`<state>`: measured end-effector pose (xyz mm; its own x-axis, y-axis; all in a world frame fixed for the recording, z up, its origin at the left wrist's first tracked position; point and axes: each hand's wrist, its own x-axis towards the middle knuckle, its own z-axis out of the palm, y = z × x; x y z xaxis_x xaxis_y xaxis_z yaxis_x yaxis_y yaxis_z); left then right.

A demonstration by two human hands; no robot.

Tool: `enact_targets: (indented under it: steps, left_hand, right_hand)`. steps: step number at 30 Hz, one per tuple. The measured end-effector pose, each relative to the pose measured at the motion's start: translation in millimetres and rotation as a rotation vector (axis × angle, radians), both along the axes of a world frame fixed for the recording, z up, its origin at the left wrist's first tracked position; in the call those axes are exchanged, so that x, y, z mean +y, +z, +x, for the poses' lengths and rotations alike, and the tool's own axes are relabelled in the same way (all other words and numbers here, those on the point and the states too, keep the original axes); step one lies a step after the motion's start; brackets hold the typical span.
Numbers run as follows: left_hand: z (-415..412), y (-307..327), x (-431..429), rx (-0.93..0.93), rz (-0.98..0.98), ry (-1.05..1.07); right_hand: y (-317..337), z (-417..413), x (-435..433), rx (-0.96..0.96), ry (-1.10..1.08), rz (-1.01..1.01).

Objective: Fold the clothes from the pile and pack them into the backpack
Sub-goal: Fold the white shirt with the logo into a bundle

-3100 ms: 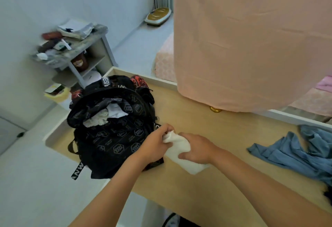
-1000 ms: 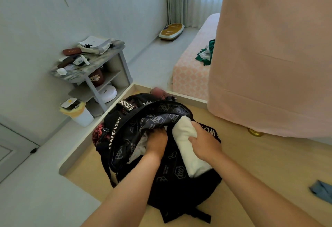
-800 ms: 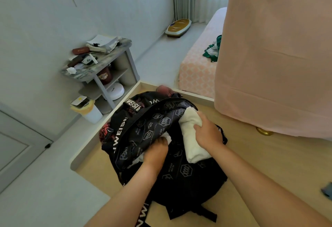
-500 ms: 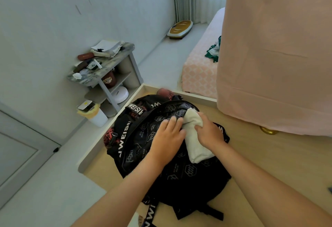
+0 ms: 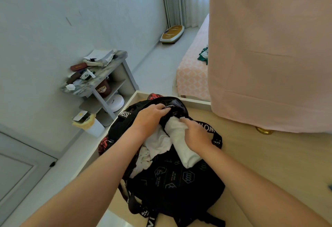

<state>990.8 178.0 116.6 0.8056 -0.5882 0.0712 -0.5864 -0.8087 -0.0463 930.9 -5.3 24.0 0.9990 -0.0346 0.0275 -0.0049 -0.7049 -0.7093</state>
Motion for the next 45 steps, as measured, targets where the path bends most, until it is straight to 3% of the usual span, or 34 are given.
enact_targets:
  steps: [3,7,10,12,14,16,18,19,20,23,28,31,35,39,41,45]
  left_hand:
    - [3,-3,2,-0.006,-0.008,-0.001]
    - [9,5,5,0.030,-0.083,-0.026]
    - [8,4,8,0.045,-0.096,-0.055]
    - [10,-2,13,0.030,-0.086,-0.029]
    - [13,-5,18,0.018,-0.072,-0.005]
    - [17,-5,20,0.008,-0.057,-0.008]
    - [19,-4,18,-0.017,-0.044,-0.008]
    - [21,-5,17,-0.028,-0.048,-0.004]
    - [21,-7,16,-0.032,-0.059,-0.005]
    - [16,-9,14,-0.052,-0.109,-0.036]
    - [20,-8,24,-0.072,-0.061,-0.108]
    - [22,-7,13,-0.101,0.000,-0.071]
    - [21,-14,-23,-0.046,0.022,-0.002]
    - [37,-26,-38,-0.057,0.085,0.076]
    - [46,-25,-33,0.008,-0.012,0.123]
    - [52,-10,-21,0.142,-0.283,0.044]
  right_hand:
    - [-3,12,15,-0.062,-0.066,-0.114]
    - [-2,23,32,0.294,0.114,-0.265]
    - [9,39,38,0.269,0.337,-0.055]
    - [5,43,40,0.201,0.279,-0.066]
    - [-5,40,36,0.070,0.052,-0.308]
    - [-17,30,31,-0.177,-0.043,-0.559]
    - [-28,22,34,-0.518,0.062,-0.648]
    - [-29,23,38,-0.565,0.194,-0.605]
    - [-27,25,42,-0.473,0.323,-0.574]
    - [-22,38,48,0.080,0.513,-0.693]
    - [-16,75,37,0.285,0.490,-0.421]
    - [-8,65,35,0.207,0.468,-0.405]
    - [-26,17,26,-0.334,0.224,-0.401]
    - [-40,-29,11,-0.107,0.147,-0.531]
    - [-43,-34,10,-0.007,0.139,-0.508]
    - [-29,-5,20,-0.145,0.083,-0.345]
